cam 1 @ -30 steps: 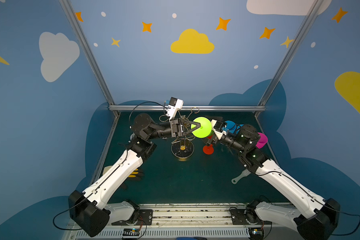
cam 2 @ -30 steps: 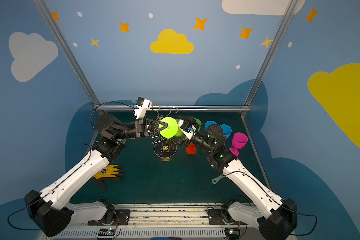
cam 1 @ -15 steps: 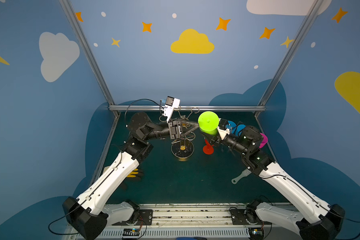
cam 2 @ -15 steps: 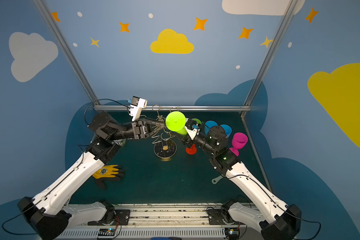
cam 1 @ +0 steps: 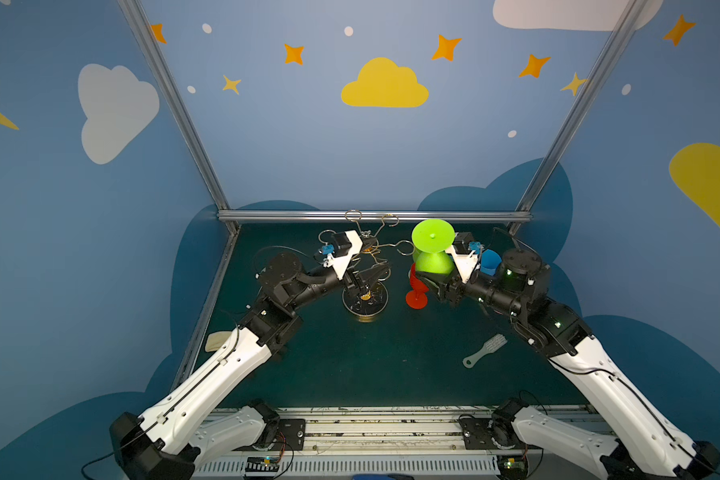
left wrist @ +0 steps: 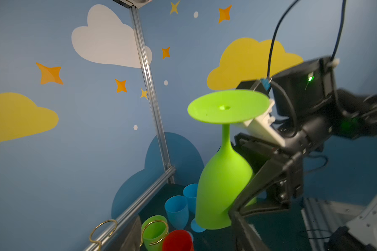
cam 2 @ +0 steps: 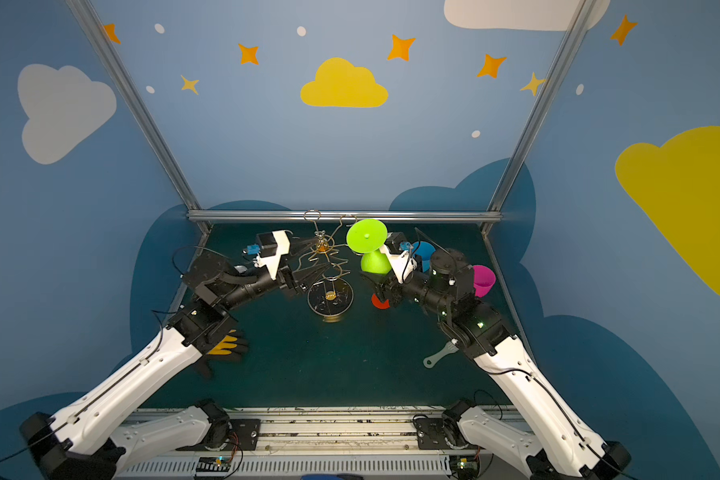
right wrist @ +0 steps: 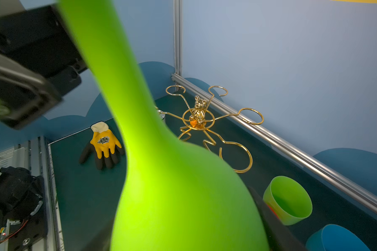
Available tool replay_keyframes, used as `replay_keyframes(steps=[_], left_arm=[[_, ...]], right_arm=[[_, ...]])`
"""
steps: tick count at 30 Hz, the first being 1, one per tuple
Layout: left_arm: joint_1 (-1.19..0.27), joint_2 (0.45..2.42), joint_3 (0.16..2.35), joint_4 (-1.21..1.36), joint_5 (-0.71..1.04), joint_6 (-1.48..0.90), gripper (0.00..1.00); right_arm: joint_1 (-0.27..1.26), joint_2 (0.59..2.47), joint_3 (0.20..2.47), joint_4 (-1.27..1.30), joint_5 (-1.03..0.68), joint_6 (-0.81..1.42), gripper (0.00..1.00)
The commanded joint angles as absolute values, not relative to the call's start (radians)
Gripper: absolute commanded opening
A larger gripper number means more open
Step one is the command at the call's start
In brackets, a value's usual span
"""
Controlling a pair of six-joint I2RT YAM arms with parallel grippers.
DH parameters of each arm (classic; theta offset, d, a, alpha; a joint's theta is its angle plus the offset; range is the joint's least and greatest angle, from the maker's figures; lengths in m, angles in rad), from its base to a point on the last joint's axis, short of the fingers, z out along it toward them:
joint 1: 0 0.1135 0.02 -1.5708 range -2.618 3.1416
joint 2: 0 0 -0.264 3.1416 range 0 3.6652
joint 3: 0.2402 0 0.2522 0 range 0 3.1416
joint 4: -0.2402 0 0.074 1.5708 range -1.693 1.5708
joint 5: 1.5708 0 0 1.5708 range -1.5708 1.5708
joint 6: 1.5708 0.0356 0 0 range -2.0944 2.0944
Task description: Take the wine glass off the wine glass rack
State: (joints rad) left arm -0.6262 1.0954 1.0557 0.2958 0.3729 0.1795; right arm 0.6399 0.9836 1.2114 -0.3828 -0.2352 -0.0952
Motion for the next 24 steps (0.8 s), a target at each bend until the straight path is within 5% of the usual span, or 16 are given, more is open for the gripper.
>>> replay_keyframes(steps=[1,12,24], left_arm=[[-0.636,1.100,1.042,0.400,0.318,0.442,0.63],[-0.663,1.122,1.040,0.416,0.337,0.517,0.61],[-0.673,1.126,1.055,0.359,0.350,0.510,0.46]], right_arm=[[0.653,0.982,1.235,-0.518,-0.238,-0.048,0.24],[0.711,1.044,1.244,-0.548,-0.245,-0.016,0.21],[0.811,1.130,1.290,-0.579,-0.218,-0.015,0.21]])
